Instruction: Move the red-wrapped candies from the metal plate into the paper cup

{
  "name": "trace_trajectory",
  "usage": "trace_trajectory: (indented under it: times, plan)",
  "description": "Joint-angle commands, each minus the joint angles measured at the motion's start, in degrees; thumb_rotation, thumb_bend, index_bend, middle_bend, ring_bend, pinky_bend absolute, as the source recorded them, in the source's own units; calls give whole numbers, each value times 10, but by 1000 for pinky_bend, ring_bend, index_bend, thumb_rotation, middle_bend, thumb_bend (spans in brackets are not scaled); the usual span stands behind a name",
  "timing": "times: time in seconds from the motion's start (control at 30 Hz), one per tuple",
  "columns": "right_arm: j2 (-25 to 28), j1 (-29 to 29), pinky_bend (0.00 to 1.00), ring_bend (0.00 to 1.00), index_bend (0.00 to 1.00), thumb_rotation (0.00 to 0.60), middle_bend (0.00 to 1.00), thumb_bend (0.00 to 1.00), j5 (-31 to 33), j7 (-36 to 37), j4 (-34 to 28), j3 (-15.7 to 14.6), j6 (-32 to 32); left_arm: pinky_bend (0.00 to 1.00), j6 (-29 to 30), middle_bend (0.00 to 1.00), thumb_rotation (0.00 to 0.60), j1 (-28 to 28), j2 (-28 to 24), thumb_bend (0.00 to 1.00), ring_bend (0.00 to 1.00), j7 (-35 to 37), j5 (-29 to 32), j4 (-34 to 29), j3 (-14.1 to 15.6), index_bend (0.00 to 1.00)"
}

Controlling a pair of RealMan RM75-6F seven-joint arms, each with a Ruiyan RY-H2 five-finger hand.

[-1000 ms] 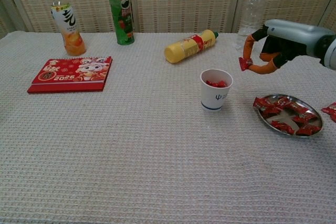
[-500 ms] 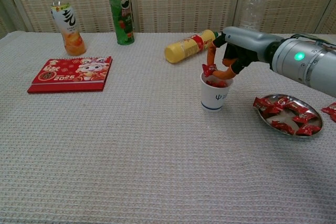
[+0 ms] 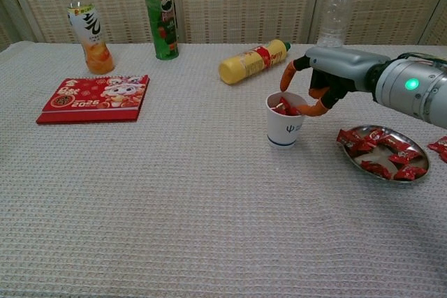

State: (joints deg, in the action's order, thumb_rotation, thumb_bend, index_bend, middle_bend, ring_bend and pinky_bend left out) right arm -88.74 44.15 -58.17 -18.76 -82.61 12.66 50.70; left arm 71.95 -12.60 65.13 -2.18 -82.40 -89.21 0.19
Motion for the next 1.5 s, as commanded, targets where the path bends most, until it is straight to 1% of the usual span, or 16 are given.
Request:
trace_trajectory:
  times: [0.03,0.23,0.33,0.43,0.5,0.63,0.77,0.83,0.93,1.1,1.2,1.27,1.37,1.5]
  plan:
    - [3,-2,1000,964,253,600,1000,311,-7,10,-3,0,5,360,1,0,600,0,0,455,84,0,0,0,0,0]
    - [41,-31,1000,964,264,600,1000,310,-36,43,-20,-3,43,360,5,0,600,2,-1,455,84,1,-2,0,0,0]
    - [69,-51,1000,964,293,600,1000,306,-46,63,-18,-13,51,360,5,0,600,2,0,454,85,-1,-3,0,1,0]
    - [96,-70,1000,952,317,600,1000,288,-71,62,4,-42,54,360,7,0,600,2,2,454,84,-7,-5,-1,1,0]
    - [107,-80,1000,936,337,600,1000,264,-91,57,23,-62,57,360,6,0,600,2,4,453,84,-11,-4,-1,1,0]
    - [128,-99,1000,911,379,600,1000,251,-132,66,59,-102,50,360,2,0,600,1,8,453,84,-22,1,-2,0,0]
    - [140,-113,1000,897,389,600,1000,246,-159,57,90,-126,54,360,0,0,600,0,11,454,84,-32,3,-3,0,0]
    - [143,-119,1000,892,380,600,1000,241,-165,56,101,-132,55,363,-1,0,600,-1,13,453,84,-38,4,-3,0,0]
    - [149,-128,1000,882,334,600,1000,233,-165,65,110,-138,49,368,-5,0,600,-3,16,452,85,-44,8,-2,-1,0]
    - [152,-135,1000,871,280,600,1000,223,-165,70,125,-149,24,367,-10,0,600,-5,19,452,85,-50,11,-3,-1,0]
    - [150,-137,1000,871,268,600,1000,223,-166,71,128,-149,22,367,-11,0,600,-5,19,452,85,-51,11,-3,0,0]
    - [143,-143,1000,871,258,600,1000,222,-166,69,147,-156,15,367,-14,0,600,-6,20,452,85,-52,14,-2,-1,0]
    - [131,-149,1000,871,278,600,1000,221,-167,70,166,-154,17,367,-16,0,600,-7,20,451,84,-52,16,-2,-1,0]
    - [118,-150,1000,871,281,600,1000,220,-169,71,183,-153,7,367,-18,0,600,-8,21,452,84,-53,16,-1,0,0]
